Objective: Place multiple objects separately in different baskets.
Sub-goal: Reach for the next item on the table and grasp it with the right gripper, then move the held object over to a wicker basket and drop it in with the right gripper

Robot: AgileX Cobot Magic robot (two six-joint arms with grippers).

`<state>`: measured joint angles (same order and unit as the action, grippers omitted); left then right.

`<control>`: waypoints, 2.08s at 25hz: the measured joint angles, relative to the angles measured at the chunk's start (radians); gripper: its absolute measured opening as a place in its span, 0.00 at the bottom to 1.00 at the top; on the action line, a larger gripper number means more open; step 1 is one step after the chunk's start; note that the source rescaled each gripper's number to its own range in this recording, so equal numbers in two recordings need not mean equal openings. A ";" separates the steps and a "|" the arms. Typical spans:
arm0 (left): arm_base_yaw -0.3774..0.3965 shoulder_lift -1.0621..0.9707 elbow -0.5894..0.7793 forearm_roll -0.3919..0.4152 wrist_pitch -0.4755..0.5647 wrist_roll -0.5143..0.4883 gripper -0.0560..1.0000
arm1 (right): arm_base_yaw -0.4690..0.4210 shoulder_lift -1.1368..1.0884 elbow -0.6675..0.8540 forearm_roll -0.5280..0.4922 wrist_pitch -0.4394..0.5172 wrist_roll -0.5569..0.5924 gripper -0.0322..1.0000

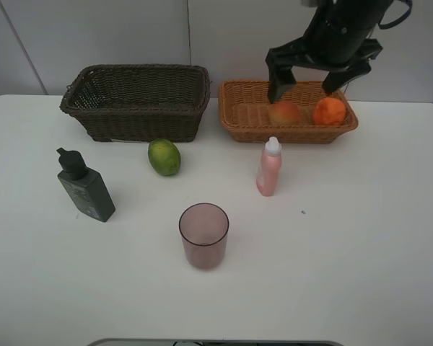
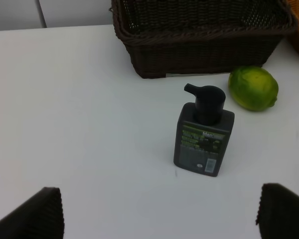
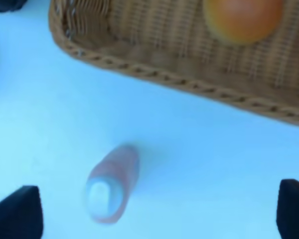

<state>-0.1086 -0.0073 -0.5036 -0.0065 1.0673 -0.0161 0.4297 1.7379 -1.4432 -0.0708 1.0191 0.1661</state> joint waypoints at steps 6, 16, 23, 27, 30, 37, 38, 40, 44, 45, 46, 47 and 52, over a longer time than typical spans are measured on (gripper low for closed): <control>0.000 0.000 0.000 0.000 0.000 0.000 1.00 | 0.079 -0.001 0.037 -0.005 -0.035 0.079 0.98; 0.000 0.000 0.000 0.000 0.000 0.000 1.00 | 0.087 0.123 0.037 -0.015 -0.034 0.192 0.98; 0.000 0.000 0.000 0.000 0.000 0.000 1.00 | 0.087 0.185 0.037 -0.024 -0.059 0.215 0.98; 0.000 0.000 0.000 0.000 0.000 0.000 1.00 | 0.087 0.230 0.037 -0.033 -0.073 0.217 0.98; 0.000 0.000 0.000 0.000 0.000 0.000 1.00 | 0.087 0.261 0.037 -0.033 -0.081 0.217 0.98; 0.000 0.000 0.000 0.000 0.000 0.000 1.00 | 0.087 0.293 0.037 -0.035 -0.099 0.216 0.88; 0.000 0.000 0.000 0.000 0.000 0.000 1.00 | 0.087 0.293 0.037 -0.037 -0.099 0.216 0.81; 0.000 0.000 0.000 0.000 0.000 0.000 1.00 | 0.087 0.293 0.037 -0.040 -0.100 0.215 0.64; 0.000 0.000 0.000 0.000 0.000 0.000 1.00 | 0.087 0.293 0.037 -0.041 -0.099 0.215 0.29; 0.000 0.000 0.000 0.000 0.000 0.000 1.00 | 0.087 0.293 0.037 -0.041 -0.099 0.215 0.29; 0.000 0.000 0.000 0.000 0.000 0.000 1.00 | 0.087 0.293 0.037 -0.041 -0.099 0.214 0.29; 0.000 0.000 0.000 0.000 0.000 0.000 1.00 | 0.087 0.293 0.037 -0.041 -0.099 0.214 0.29; 0.000 0.000 0.000 0.000 0.000 0.000 1.00 | 0.087 0.293 0.037 -0.041 -0.097 0.214 0.29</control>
<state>-0.1086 -0.0073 -0.5036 -0.0065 1.0673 -0.0161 0.5167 2.0312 -1.4066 -0.1115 0.9216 0.3799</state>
